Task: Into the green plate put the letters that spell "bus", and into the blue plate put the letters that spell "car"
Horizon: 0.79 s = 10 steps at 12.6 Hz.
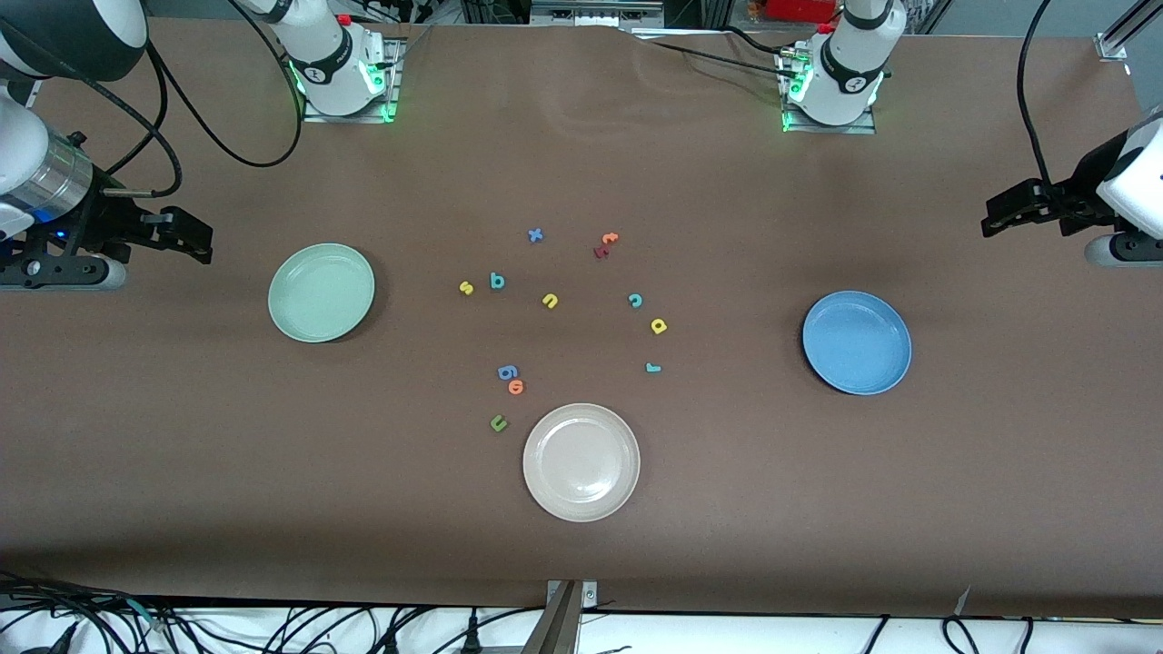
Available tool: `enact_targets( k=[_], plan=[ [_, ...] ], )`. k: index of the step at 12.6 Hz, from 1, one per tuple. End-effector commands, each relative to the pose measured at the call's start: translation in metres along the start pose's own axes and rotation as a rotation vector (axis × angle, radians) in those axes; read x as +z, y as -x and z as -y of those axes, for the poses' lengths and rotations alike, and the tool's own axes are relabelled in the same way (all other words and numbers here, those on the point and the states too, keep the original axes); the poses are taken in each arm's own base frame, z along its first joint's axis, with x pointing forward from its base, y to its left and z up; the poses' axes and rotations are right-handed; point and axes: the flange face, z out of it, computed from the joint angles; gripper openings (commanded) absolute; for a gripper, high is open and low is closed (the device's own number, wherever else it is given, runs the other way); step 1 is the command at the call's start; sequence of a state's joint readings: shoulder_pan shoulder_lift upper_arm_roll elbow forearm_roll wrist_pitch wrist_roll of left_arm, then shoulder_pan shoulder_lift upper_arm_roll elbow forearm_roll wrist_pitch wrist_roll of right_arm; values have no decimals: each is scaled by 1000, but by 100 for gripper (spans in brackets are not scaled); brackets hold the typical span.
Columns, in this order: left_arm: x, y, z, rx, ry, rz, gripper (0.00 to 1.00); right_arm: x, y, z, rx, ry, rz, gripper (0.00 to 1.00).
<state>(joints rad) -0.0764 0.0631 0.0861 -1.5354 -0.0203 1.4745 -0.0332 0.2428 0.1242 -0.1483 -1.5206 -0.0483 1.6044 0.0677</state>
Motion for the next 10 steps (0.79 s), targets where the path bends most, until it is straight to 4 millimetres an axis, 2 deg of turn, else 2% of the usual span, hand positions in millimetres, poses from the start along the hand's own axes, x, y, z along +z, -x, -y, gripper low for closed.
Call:
enact_targets(
  k=[1,10],
  plan=[
    [0,0,0,19,6,-7,100,-3,4,3,-1,0,-10,100],
    [0,0,-1,20,5,-7,100,-10,6,6,-3,-13,-24,100]
  ],
)
